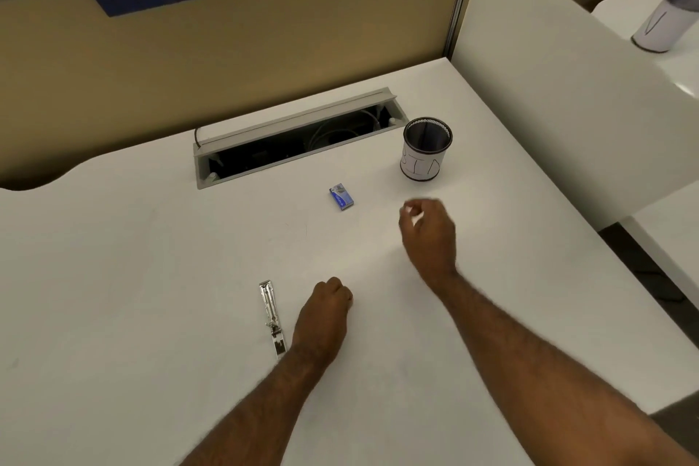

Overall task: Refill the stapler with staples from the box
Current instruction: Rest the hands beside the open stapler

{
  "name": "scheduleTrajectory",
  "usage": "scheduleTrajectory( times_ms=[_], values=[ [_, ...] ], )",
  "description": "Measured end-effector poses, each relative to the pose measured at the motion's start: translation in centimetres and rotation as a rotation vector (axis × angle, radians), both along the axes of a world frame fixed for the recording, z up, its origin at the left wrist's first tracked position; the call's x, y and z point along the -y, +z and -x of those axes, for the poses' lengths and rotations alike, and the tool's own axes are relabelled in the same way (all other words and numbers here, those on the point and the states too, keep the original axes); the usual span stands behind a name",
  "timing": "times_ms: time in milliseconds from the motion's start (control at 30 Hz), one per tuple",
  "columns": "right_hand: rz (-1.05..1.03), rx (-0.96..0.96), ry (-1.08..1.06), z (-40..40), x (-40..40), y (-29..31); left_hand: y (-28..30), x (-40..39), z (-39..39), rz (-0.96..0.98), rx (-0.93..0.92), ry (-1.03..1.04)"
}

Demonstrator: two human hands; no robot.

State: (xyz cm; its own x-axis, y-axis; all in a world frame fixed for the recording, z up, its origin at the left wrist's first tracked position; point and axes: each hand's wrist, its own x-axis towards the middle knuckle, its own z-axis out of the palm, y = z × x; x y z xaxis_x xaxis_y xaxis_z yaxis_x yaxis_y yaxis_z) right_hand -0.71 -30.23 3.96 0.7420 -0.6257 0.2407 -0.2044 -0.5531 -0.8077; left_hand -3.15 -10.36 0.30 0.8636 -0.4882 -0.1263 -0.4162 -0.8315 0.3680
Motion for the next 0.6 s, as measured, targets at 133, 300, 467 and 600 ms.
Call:
scheduleTrajectory(
  times_ms=[133, 300, 467, 600],
  values=[
    [0.024, -0.020, -0.119, -6.2, 4.7, 4.4, 0.9, 0.3, 0.1, -0.212, 0.108, -0.166],
    [0.036, -0.249, -0.172, -10.1, 8.2, 5.4, 1.2, 0.7, -0.6, -0.340, 0.232, -0.275],
    [-0.012, -0.149, -0.218, -9.8, 8.4, 5.2, 0.4, 1.0, -0.9, -0.332, 0.254, -0.252],
    [-0.036, -0.009, -0.212, -6.7, 5.0, 3.8, -0.1, 1.0, -1.5, -0.184, 0.144, -0.160]
  ],
)
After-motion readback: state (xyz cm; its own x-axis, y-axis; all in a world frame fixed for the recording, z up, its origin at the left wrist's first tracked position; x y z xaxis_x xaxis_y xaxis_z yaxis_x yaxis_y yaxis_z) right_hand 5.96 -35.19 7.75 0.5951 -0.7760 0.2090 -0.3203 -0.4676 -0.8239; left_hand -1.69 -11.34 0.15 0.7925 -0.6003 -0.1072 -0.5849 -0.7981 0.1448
